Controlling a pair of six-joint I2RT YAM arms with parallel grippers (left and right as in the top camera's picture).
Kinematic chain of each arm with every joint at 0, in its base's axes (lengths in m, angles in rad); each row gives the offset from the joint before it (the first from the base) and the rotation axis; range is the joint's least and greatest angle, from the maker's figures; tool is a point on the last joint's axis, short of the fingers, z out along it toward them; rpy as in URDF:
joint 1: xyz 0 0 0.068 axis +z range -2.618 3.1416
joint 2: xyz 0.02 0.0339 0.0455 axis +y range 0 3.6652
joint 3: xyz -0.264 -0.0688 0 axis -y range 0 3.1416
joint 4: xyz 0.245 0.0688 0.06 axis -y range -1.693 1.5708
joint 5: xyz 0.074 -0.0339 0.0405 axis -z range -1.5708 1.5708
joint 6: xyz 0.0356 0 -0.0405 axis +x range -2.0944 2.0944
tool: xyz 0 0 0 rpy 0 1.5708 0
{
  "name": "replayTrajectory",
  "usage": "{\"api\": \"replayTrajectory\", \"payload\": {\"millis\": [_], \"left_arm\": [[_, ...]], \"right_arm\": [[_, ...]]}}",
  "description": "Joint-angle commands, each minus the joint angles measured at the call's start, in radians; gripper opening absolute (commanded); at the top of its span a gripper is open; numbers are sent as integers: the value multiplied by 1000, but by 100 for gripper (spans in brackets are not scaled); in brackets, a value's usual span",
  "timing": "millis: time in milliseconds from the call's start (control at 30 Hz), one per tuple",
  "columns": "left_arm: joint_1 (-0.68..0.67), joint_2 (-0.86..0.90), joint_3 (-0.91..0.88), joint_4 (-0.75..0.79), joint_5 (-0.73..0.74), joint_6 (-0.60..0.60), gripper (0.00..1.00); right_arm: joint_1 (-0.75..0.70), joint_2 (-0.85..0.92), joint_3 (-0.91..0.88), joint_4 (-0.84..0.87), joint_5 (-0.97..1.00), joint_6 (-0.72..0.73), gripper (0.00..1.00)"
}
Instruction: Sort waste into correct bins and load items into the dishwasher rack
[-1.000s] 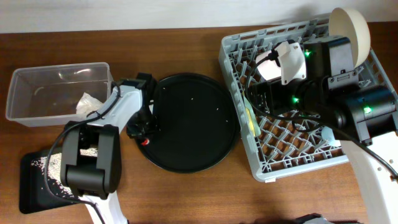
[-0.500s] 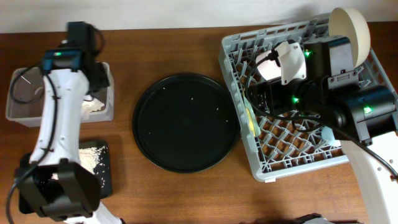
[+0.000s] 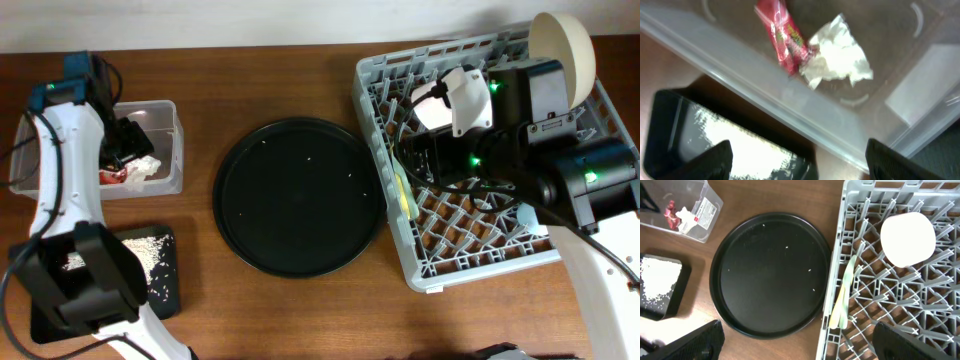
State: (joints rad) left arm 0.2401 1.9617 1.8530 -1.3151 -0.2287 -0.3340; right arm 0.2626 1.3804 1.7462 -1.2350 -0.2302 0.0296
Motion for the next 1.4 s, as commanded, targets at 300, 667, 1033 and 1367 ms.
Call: {"api": "replayTrajectory", "payload": {"millis": [300, 667, 1033, 1367], "left_arm": [[-90, -468, 183, -115, 136, 77, 99], [-90, -557, 182, -174, 146, 9, 99], [-90, -556, 182, -194, 146, 9, 99], [-90, -556, 182, -194, 146, 10, 99]], "right_arm": [[5, -198, 6, 180, 6, 0, 98], [5, -168, 6, 217, -35, 12, 98], [-4, -303, 42, 123, 51, -46, 98], [-5, -505, -368, 348, 161, -266, 98]]}}
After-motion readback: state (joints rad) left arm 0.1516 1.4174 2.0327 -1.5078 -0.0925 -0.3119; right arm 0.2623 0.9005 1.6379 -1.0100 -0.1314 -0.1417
